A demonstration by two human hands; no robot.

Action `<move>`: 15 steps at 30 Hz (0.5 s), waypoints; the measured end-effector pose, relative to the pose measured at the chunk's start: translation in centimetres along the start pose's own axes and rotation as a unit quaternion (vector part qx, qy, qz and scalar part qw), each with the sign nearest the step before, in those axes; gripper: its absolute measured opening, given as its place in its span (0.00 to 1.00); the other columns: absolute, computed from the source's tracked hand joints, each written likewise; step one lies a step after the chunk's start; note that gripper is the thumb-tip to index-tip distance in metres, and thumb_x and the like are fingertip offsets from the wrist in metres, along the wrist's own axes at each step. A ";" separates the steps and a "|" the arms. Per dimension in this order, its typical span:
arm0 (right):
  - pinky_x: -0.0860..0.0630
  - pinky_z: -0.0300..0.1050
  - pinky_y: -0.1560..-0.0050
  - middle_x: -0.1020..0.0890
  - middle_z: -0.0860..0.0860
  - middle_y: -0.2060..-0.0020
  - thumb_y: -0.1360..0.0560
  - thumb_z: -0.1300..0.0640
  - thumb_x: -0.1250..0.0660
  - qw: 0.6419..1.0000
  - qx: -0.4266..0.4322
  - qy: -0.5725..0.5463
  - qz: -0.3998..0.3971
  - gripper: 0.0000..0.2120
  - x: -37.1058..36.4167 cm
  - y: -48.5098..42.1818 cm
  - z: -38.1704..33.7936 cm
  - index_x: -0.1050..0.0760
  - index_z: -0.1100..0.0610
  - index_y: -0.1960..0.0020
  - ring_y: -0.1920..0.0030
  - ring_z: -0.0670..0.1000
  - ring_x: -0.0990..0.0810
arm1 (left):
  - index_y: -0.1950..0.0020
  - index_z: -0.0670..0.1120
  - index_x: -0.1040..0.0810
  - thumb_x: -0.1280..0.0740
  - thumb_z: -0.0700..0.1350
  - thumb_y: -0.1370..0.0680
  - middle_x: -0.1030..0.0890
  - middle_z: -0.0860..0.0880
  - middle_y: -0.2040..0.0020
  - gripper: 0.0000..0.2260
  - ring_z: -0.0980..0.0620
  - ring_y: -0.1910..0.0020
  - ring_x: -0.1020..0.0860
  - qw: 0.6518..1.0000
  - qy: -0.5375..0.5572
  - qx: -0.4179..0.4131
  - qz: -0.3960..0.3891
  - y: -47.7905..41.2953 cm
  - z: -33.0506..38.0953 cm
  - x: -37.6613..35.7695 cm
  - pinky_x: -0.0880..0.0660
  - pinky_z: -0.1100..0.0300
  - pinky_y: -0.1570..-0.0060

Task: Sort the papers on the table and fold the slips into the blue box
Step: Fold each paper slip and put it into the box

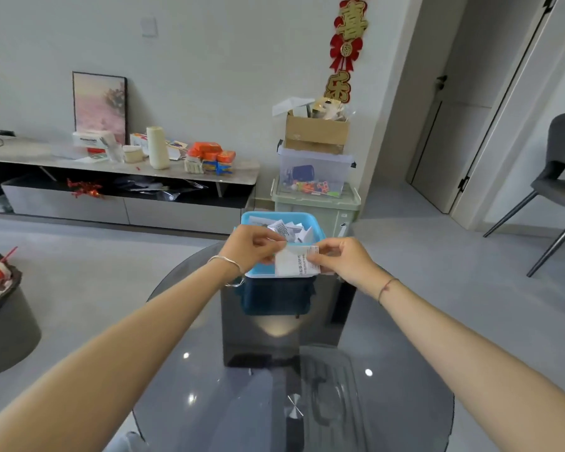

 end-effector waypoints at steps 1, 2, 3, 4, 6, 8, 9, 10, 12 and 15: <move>0.18 0.41 0.56 0.17 0.58 0.51 0.27 0.65 0.29 1.000 0.013 0.000 0.025 0.09 0.2 -1.3 -0.7 0.21 0.64 0.48 0.52 0.54 0.18 | 0.44 0.41 0.20 0.31 0.44 0.23 0.16 0.48 0.58 0.11 0.57 0.66 0.19 0.999 0.002 0.016 0.038 -0.9 -0.6 1.2 0.20 0.64 0.61; 0.18 0.41 0.57 0.17 0.58 0.51 0.27 0.65 0.29 0.998 0.025 0.009 0.060 0.08 0.7 -2.6 -1.2 0.21 0.62 0.48 0.52 0.53 0.18 | 0.41 0.42 0.22 0.33 0.47 0.22 0.16 0.46 0.53 0.13 0.54 0.62 0.19 0.997 -0.006 0.036 0.075 -1.8 -1.4 2.3 0.20 0.60 0.57; 0.18 0.43 0.57 0.18 0.57 0.51 0.27 0.64 0.30 0.995 0.035 0.023 0.095 0.07 1.2 -3.8 -1.6 0.22 0.60 0.48 0.52 0.53 0.18 | 0.37 0.43 0.24 0.34 0.49 0.22 0.18 0.45 0.46 0.16 0.50 0.55 0.18 0.992 -0.024 0.061 0.107 -2.5 -2.3 3.1 0.21 0.56 0.51; 0.18 0.45 0.56 0.18 0.56 0.52 0.26 0.65 0.30 0.991 0.042 0.037 0.123 0.07 1.6 -5.2 -1.8 0.22 0.58 0.49 0.53 0.53 0.18 | 0.32 0.44 0.28 0.34 0.50 0.22 0.21 0.44 0.39 0.20 0.47 0.47 0.20 0.986 -0.049 0.091 0.128 -3.3 -3.3 3.9 0.23 0.53 0.44; 0.18 0.48 0.54 0.17 0.56 0.52 0.26 0.65 0.30 0.986 0.046 0.065 0.149 0.07 2.0 -7.5 -1.7 0.22 0.56 0.50 0.53 0.53 0.17 | 0.26 0.42 0.38 0.34 0.50 0.22 0.30 0.42 0.29 0.28 0.44 0.35 0.28 0.975 -0.061 0.160 0.141 -4.1 -5.0 4.4 0.31 0.51 0.36; 0.19 0.46 0.54 0.16 0.56 0.51 0.26 0.64 0.30 0.983 0.045 0.101 0.144 0.08 1.6 -9.5 -1.0 0.20 0.57 0.48 0.53 0.53 0.17 | 0.24 0.41 0.43 0.34 0.51 0.22 0.35 0.41 0.27 0.31 0.42 0.33 0.31 0.965 -0.001 0.225 0.136 -4.8 -6.5 3.8 0.32 0.51 0.37; 0.20 0.45 0.53 0.16 0.56 0.52 0.26 0.64 0.31 0.984 0.043 0.122 0.126 0.08 1.1 -10.3 -0.6 0.20 0.58 0.47 0.53 0.52 0.18 | 0.25 0.41 0.44 0.35 0.51 0.22 0.34 0.41 0.28 0.31 0.42 0.35 0.30 0.958 0.031 0.252 0.134 -5.1 -7.1 3.4 0.31 0.52 0.39; 0.21 0.45 0.52 0.16 0.54 0.54 0.26 0.62 0.31 0.984 0.037 0.143 0.101 0.08 0.4 -10.7 0.0 0.19 0.57 0.47 0.53 0.51 0.19 | 0.25 0.41 0.43 0.35 0.52 0.21 0.33 0.41 0.29 0.30 0.43 0.39 0.29 0.952 0.047 0.271 0.130 -5.2 -7.6 3.0 0.30 0.52 0.42; 0.26 0.47 0.43 0.17 0.49 0.54 0.26 0.58 0.30 0.972 0.030 0.223 0.064 0.10 -0.5 -12.1 1.2 0.18 0.52 0.45 0.52 0.48 0.22 | 0.27 0.40 0.40 0.35 0.52 0.21 0.29 0.41 0.34 0.28 0.45 0.47 0.28 0.947 0.062 0.286 0.129 -6.2 -8.5 2.5 0.29 0.54 0.49; 0.38 0.45 0.35 0.18 0.46 0.46 0.27 0.49 0.29 0.926 0.033 0.373 0.035 0.14 -1.4 -13.3 2.2 0.20 0.46 0.42 0.43 0.50 0.26 | 0.30 0.40 0.38 0.33 0.50 0.22 0.27 0.42 0.43 0.26 0.44 0.48 0.25 0.937 0.102 0.299 0.148 -7.5 -9.9 2.8 0.24 0.52 0.50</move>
Point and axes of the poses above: each hand's wrist, its own y-axis away from the middle knuckle, its own x-axis out of the back of the hand, z = x × y, the point moved 6 cm from there along -y, towards the middle knuckle
